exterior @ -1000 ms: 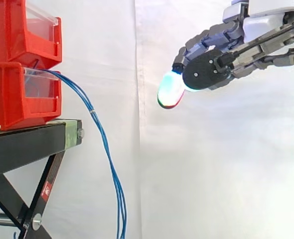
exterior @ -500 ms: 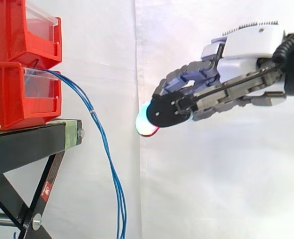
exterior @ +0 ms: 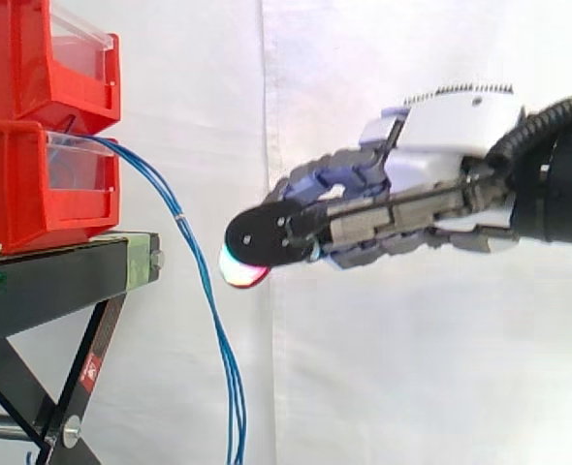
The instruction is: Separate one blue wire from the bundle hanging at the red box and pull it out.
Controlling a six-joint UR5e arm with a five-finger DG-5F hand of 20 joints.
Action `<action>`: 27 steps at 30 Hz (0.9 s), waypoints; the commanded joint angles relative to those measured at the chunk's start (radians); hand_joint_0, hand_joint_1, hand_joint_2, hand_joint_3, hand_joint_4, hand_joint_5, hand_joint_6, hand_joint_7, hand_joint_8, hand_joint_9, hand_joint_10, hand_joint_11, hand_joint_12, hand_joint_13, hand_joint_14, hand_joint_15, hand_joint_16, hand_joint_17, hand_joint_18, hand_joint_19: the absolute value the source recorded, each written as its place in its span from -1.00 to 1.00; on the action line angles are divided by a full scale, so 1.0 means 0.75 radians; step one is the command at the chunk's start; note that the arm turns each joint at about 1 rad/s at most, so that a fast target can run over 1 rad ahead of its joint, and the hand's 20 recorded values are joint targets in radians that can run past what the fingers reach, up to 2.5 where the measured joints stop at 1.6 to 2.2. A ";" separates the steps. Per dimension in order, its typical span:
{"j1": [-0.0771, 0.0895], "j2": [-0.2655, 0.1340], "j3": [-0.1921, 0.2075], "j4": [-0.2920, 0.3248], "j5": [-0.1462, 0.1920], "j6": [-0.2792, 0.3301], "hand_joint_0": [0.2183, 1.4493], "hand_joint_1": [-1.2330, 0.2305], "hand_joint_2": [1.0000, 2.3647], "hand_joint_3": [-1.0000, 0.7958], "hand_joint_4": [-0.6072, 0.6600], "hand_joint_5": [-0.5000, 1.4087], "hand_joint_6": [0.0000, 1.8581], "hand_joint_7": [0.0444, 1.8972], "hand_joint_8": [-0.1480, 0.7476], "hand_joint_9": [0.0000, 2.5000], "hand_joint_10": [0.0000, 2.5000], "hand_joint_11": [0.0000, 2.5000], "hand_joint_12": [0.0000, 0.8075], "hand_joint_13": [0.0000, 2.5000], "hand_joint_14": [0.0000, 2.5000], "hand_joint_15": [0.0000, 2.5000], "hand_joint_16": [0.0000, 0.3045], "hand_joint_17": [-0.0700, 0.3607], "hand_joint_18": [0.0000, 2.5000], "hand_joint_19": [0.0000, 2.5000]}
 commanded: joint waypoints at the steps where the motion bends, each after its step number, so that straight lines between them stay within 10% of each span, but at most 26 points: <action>1: 0.006 -0.059 0.000 0.081 0.015 0.009 -0.49 -0.16 -1.00 -0.44 0.49 -0.66 -0.46 -0.14 0.06 -0.72 -1.00 -1.00 -0.03 -0.79 -1.00 -0.88 -0.62 -0.08 -0.77 -0.92; 27: 0.045 -0.135 0.033 0.308 0.035 -0.009 -0.49 -0.16 -1.00 -0.44 0.49 -0.65 -0.46 -0.13 0.06 -0.71 -1.00 -1.00 -0.03 -0.77 -1.00 -0.87 -0.63 -0.08 -0.75 -0.90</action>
